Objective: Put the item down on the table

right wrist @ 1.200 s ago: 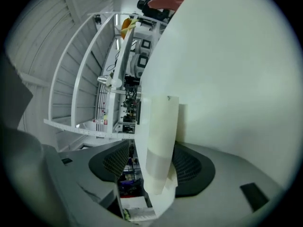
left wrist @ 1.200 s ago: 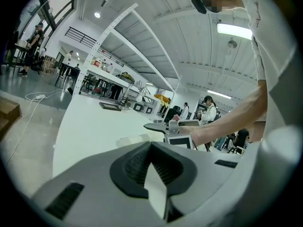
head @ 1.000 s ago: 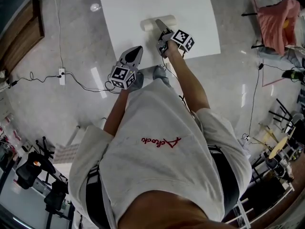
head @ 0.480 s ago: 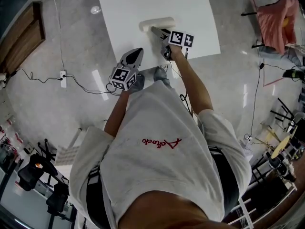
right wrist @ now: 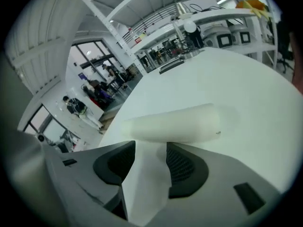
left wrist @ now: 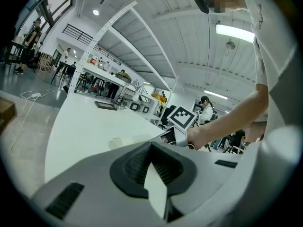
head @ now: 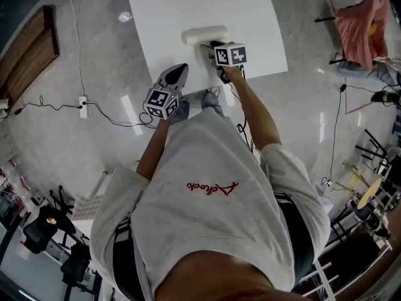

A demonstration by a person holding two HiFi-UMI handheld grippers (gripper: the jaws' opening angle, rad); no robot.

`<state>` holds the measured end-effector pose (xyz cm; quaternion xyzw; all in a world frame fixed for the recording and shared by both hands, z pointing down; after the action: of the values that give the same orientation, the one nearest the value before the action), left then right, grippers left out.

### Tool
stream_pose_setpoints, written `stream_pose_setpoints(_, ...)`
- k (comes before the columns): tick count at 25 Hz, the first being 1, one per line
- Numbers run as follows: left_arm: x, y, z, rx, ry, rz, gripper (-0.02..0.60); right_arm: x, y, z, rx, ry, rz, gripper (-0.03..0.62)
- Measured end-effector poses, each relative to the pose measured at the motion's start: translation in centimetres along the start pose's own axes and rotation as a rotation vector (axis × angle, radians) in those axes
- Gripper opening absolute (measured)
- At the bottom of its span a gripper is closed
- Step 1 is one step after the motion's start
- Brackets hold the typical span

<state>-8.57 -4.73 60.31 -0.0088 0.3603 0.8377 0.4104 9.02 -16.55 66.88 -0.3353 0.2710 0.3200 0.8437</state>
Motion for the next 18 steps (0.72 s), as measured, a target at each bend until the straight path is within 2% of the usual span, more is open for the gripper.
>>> stream_pose_setpoints(2,0.0,-0.1,0.1,0.000,0.000,0.000,0.006,0.1,0.1,0.1,0.055,0.023,0.019,0.213)
stream_pose_setpoints(7,0.0,-0.2,0.1,0.001,-0.002,-0.001,0.008,0.3,-0.4,0.3,0.063,0.032,0.067,0.130)
stream_pose_setpoints(9,0.2,-0.1,0.1,0.005,-0.003,-0.005,0.007,0.3,-0.5,0.6,0.093,0.047,0.098,0.083)
stream_pose_setpoints(11,0.3,0.1,0.1,0.006,-0.006,-0.007,0.008,0.3,-0.6,0.8,0.108,0.051,0.127,0.008)
stream_pose_setpoints(18,0.3,-0.1,0.0,0.004,-0.009,-0.006,0.008,0.6,-0.5,1.2,0.083,0.022,0.122,0.006)
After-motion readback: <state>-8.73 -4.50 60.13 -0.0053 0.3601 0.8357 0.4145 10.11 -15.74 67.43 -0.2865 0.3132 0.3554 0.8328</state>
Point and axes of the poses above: the fingertips, and each gripper's own axes: x backward along the fingers, y to its left, z out of its underside, the point moved 8 cm from there along x, backward along the fingers, and after that the axes turned 14 degrees about x, right-handed, at the moved point
